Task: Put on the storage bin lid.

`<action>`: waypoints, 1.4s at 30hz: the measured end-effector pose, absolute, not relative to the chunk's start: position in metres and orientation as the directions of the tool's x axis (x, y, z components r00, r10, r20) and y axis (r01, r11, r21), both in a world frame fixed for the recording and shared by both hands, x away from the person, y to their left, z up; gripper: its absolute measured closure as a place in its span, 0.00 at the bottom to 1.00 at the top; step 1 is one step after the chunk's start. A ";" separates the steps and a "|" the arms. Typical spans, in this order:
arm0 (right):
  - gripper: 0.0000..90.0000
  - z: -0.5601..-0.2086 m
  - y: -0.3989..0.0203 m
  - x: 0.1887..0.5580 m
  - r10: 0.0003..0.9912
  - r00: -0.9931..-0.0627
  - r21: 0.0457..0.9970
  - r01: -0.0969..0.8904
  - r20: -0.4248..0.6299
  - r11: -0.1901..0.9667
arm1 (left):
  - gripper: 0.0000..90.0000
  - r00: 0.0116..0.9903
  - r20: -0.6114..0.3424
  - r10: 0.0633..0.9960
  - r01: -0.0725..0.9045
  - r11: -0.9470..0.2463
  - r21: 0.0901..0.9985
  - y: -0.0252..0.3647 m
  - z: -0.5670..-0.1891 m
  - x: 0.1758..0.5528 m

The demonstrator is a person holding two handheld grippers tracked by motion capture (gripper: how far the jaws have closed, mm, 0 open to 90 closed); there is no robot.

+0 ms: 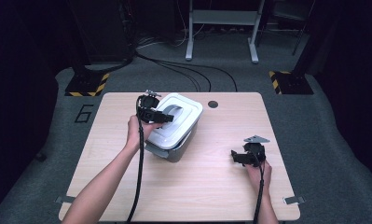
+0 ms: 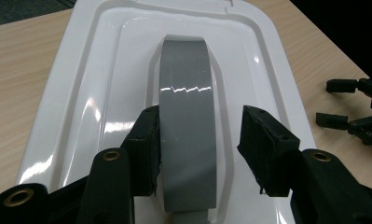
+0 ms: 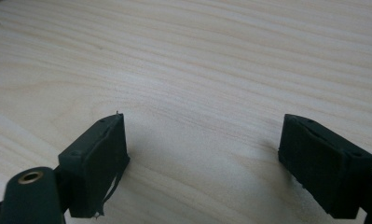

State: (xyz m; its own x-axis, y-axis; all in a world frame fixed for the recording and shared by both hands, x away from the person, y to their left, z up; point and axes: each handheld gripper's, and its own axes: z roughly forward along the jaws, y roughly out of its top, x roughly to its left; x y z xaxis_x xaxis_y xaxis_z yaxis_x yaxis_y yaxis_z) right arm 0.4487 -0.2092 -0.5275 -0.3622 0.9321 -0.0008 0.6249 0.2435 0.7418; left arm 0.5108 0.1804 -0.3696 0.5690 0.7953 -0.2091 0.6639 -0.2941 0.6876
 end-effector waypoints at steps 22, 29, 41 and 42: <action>0.16 -0.527 -0.209 0.449 0.932 -0.362 0.742 0.625 -0.001 0.244 | 0.38 0.611 -0.124 0.782 0.605 -0.360 0.710 0.188 -0.364 0.492; 0.16 -0.528 -0.209 0.449 0.932 -0.362 0.742 0.625 0.000 0.243 | 0.25 0.618 -0.083 0.782 0.567 -0.370 0.736 0.208 -0.356 0.479; 0.16 -0.528 -0.209 0.449 0.932 -0.362 0.742 0.625 0.000 0.243 | 0.17 0.563 -0.031 0.826 0.556 -0.351 0.754 0.264 -0.361 0.456; 0.16 -0.528 -0.209 0.449 0.932 -0.362 0.742 0.625 -0.001 0.243 | 0.17 0.555 -0.029 0.832 0.560 -0.347 0.753 0.269 -0.363 0.454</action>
State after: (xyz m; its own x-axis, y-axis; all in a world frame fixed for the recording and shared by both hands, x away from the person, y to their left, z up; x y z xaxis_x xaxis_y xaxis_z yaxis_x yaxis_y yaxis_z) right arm 0.4488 -0.2091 -0.5275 -0.3621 0.9321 -0.0008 0.6249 0.2434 0.7418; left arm 0.4544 0.2686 -0.3633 0.5547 0.8316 -0.0292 0.5597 -0.3470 0.7525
